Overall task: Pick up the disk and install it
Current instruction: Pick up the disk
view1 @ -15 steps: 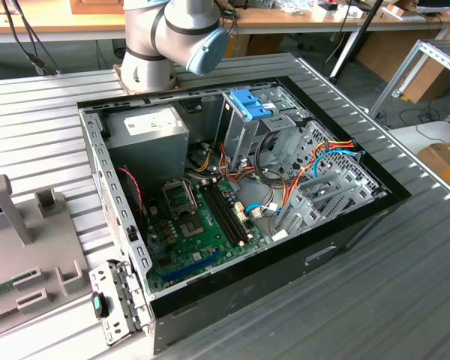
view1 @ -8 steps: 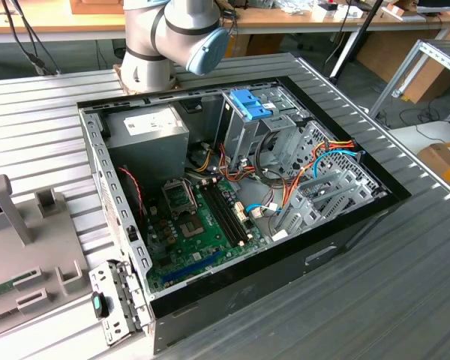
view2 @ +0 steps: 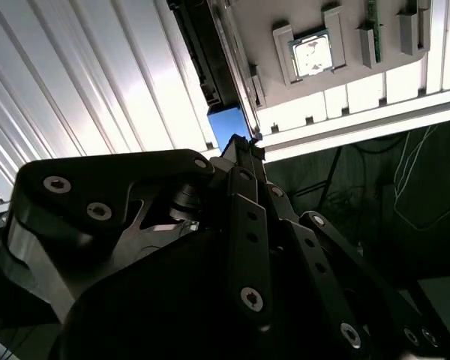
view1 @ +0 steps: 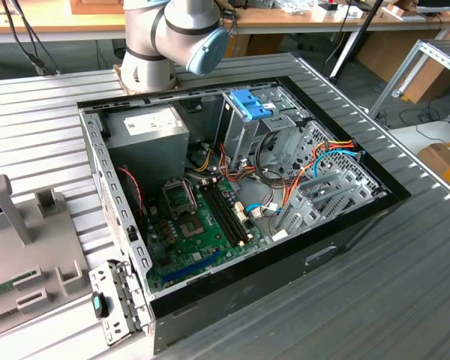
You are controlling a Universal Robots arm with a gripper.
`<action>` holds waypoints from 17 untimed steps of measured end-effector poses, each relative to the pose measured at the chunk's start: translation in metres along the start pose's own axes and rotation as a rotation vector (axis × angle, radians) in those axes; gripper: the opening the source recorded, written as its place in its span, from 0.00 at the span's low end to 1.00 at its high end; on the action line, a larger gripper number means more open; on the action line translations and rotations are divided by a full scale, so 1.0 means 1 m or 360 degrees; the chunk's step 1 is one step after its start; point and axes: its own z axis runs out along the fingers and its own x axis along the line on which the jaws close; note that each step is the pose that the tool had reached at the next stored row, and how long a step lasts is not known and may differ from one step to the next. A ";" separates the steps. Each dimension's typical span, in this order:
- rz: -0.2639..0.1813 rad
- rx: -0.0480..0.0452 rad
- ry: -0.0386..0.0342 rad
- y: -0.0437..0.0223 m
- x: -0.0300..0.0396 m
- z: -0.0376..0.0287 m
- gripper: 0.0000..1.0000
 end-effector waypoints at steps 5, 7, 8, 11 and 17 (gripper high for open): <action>-0.0073 -0.0002 0.0002 0.0000 0.0000 0.0000 0.11; -0.0091 -0.0003 0.0003 0.0000 0.0000 0.0000 0.11; -0.0092 -0.0003 0.0003 0.0000 0.0000 0.0000 0.11; -0.0092 -0.0003 0.0003 0.0000 0.0000 0.0000 0.11; -0.0127 -0.0004 0.0004 0.0000 0.0000 0.0000 0.11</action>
